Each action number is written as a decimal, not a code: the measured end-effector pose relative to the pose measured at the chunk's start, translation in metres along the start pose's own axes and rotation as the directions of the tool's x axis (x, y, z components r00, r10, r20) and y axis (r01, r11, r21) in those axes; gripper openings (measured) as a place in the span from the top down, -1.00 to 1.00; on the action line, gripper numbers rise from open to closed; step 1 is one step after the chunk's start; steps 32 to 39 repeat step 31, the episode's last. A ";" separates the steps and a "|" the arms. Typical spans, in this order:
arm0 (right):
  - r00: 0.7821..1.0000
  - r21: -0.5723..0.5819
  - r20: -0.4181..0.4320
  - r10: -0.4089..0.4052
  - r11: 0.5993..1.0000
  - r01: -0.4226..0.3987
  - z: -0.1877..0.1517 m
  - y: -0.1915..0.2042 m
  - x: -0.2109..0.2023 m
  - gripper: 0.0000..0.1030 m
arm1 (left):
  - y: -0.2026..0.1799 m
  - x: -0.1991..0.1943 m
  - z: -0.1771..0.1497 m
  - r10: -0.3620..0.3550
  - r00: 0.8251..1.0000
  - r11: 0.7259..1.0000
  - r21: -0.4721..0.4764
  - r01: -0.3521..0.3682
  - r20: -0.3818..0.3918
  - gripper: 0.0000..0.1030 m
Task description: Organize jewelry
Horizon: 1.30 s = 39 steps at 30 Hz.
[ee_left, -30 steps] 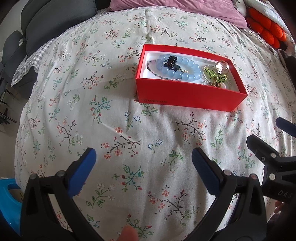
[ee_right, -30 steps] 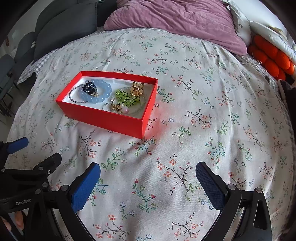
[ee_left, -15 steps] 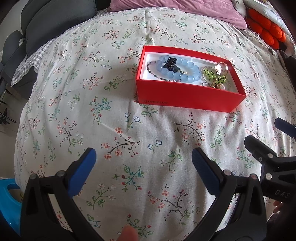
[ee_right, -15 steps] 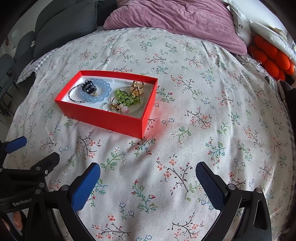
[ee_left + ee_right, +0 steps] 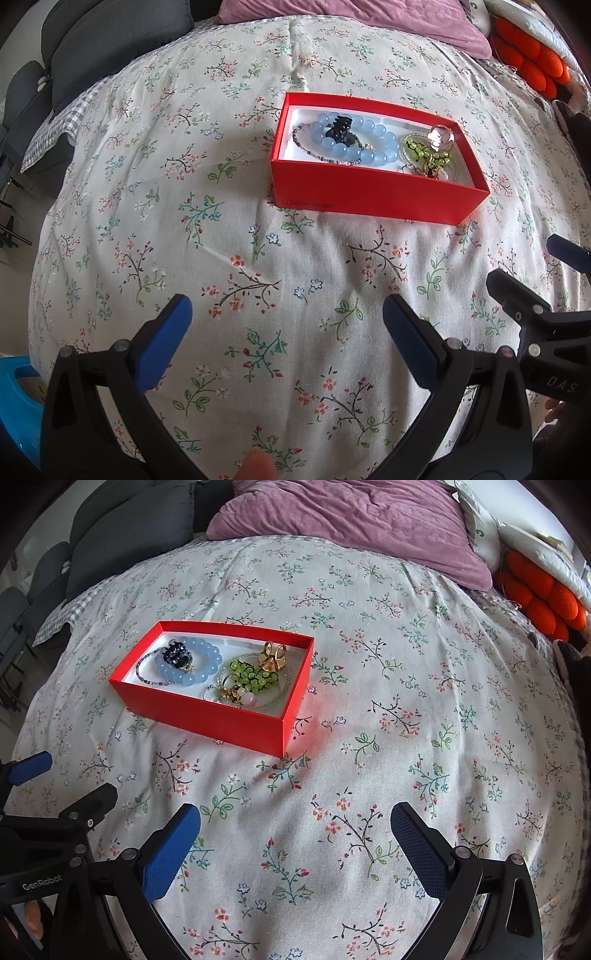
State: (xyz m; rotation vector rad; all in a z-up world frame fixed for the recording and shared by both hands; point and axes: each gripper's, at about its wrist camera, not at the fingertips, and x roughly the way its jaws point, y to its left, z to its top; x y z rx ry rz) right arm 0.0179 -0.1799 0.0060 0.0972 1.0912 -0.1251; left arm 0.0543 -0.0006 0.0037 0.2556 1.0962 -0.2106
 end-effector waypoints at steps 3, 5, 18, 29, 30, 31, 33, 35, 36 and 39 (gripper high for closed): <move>1.000 0.000 0.000 0.000 1.000 0.000 0.000 0.000 0.000 -1.00 | 0.000 0.000 0.000 0.000 1.000 1.000 0.000 0.000 0.000 -0.99; 1.000 0.000 0.000 0.000 1.000 0.000 0.000 0.000 0.000 -1.00 | 0.000 0.000 0.000 -0.001 1.000 1.000 0.000 0.001 0.000 -0.99; 1.000 -0.001 0.000 -0.001 1.000 0.001 0.000 0.000 0.000 -1.00 | 0.000 -0.001 0.001 -0.001 1.000 1.000 -0.001 0.001 0.000 -0.99; 1.000 -0.004 -0.002 -0.002 1.000 0.002 -0.001 0.000 0.001 -1.00 | 0.003 0.001 0.000 -0.003 1.000 1.000 -0.010 0.004 0.015 -0.99; 1.000 -0.005 -0.003 -0.003 1.000 0.003 -0.001 0.000 0.001 -1.00 | 0.004 0.003 -0.001 -0.006 1.000 1.000 -0.015 0.006 0.028 -0.99; 1.000 -0.003 -0.003 -0.003 1.000 0.003 -0.002 -0.001 0.003 -1.00 | 0.005 0.007 -0.002 -0.005 0.999 1.000 -0.022 0.006 0.045 -0.99; 1.000 -0.003 -0.003 -0.003 1.000 0.003 -0.002 -0.001 0.003 -1.00 | 0.005 0.007 -0.002 -0.005 0.999 1.000 -0.022 0.006 0.045 -0.99; 1.000 -0.003 -0.003 -0.003 1.000 0.003 -0.002 -0.001 0.003 -1.00 | 0.005 0.007 -0.002 -0.005 0.999 1.000 -0.022 0.006 0.045 -0.99; 1.000 -0.003 -0.003 -0.003 1.000 0.003 -0.002 -0.001 0.003 -1.00 | 0.005 0.007 -0.002 -0.005 0.999 1.000 -0.022 0.006 0.045 -0.99; 1.000 -0.003 -0.003 -0.003 1.000 0.003 -0.002 -0.001 0.003 -1.00 | 0.005 0.007 -0.002 -0.005 0.999 1.000 -0.022 0.006 0.045 -0.99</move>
